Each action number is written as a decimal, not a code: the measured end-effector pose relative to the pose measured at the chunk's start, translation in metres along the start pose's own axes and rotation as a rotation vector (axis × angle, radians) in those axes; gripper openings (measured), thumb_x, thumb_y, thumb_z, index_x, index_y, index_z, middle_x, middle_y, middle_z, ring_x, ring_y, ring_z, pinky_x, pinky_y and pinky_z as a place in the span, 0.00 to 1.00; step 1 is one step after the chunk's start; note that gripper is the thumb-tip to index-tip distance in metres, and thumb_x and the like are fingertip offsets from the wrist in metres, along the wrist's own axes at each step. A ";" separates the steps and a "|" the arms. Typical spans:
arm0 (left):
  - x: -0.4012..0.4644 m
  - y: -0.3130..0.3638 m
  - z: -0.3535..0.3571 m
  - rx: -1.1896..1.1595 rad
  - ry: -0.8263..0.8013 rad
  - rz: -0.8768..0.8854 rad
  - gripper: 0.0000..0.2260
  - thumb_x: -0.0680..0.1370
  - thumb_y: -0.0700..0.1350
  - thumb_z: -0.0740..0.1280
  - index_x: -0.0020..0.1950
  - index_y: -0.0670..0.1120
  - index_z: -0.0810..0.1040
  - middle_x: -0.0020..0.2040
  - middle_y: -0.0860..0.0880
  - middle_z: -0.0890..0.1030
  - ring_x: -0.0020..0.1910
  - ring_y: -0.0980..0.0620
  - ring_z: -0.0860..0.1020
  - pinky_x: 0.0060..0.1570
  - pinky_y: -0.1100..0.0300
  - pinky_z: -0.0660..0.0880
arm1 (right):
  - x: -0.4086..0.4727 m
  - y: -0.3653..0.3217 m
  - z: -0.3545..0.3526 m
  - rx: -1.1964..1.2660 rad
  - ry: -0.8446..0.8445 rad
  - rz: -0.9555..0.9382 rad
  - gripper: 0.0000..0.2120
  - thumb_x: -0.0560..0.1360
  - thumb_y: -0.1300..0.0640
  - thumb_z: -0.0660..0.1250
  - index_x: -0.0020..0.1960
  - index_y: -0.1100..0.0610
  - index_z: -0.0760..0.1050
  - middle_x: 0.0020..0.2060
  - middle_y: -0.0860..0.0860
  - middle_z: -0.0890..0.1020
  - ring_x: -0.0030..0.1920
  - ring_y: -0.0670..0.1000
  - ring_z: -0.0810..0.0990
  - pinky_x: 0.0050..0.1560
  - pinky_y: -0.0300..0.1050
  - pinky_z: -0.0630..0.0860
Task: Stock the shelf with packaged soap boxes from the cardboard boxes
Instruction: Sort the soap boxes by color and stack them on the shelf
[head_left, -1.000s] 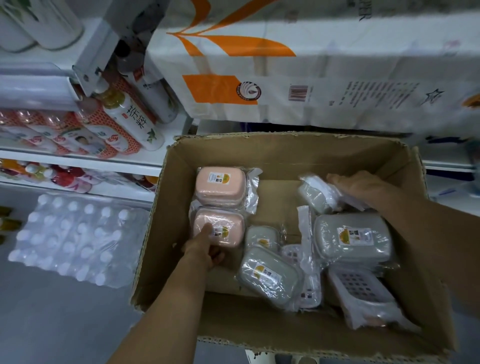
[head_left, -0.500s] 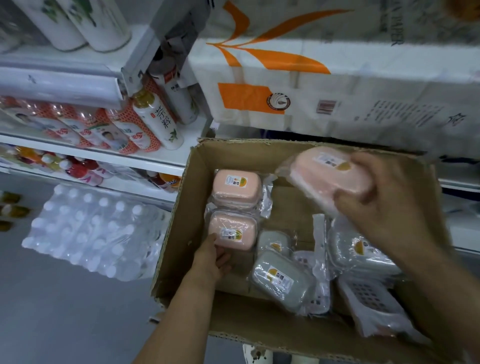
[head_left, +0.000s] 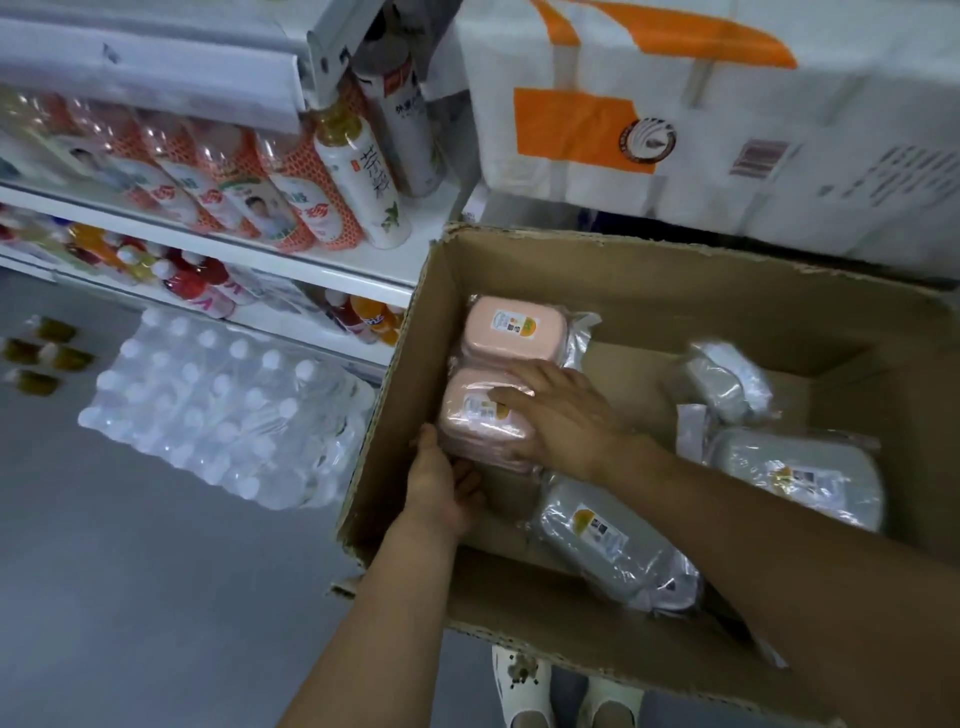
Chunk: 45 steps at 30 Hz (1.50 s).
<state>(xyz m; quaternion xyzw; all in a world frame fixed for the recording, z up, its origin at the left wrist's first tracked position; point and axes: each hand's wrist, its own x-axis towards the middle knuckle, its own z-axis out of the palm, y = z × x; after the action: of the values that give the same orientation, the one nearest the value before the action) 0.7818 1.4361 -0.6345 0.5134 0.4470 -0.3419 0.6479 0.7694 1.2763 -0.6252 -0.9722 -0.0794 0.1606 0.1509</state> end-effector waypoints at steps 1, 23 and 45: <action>-0.006 -0.001 0.001 0.021 -0.014 0.025 0.26 0.81 0.62 0.55 0.71 0.47 0.72 0.61 0.43 0.78 0.51 0.47 0.76 0.46 0.55 0.71 | -0.009 0.000 -0.007 0.020 0.055 0.021 0.33 0.74 0.40 0.66 0.76 0.45 0.59 0.77 0.49 0.55 0.76 0.52 0.54 0.71 0.50 0.55; -0.056 -0.055 0.099 1.010 -0.271 0.632 0.19 0.80 0.48 0.65 0.72 0.51 0.70 0.68 0.54 0.73 0.67 0.54 0.71 0.68 0.52 0.68 | -0.125 0.174 -0.049 0.429 0.261 0.936 0.25 0.80 0.51 0.61 0.73 0.59 0.61 0.64 0.63 0.72 0.63 0.63 0.73 0.61 0.53 0.71; -0.042 -0.047 0.060 2.614 -0.626 1.046 0.47 0.74 0.51 0.73 0.80 0.53 0.41 0.80 0.48 0.48 0.79 0.47 0.45 0.77 0.47 0.45 | -0.168 0.142 -0.055 0.098 0.160 0.500 0.45 0.66 0.25 0.62 0.73 0.47 0.53 0.63 0.51 0.71 0.58 0.51 0.72 0.53 0.47 0.73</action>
<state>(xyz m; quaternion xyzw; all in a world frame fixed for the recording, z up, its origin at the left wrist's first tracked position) 0.7379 1.3662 -0.6079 0.7355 -0.5740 -0.3229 -0.1591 0.6460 1.0936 -0.5724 -0.9627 0.1833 0.1192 0.1590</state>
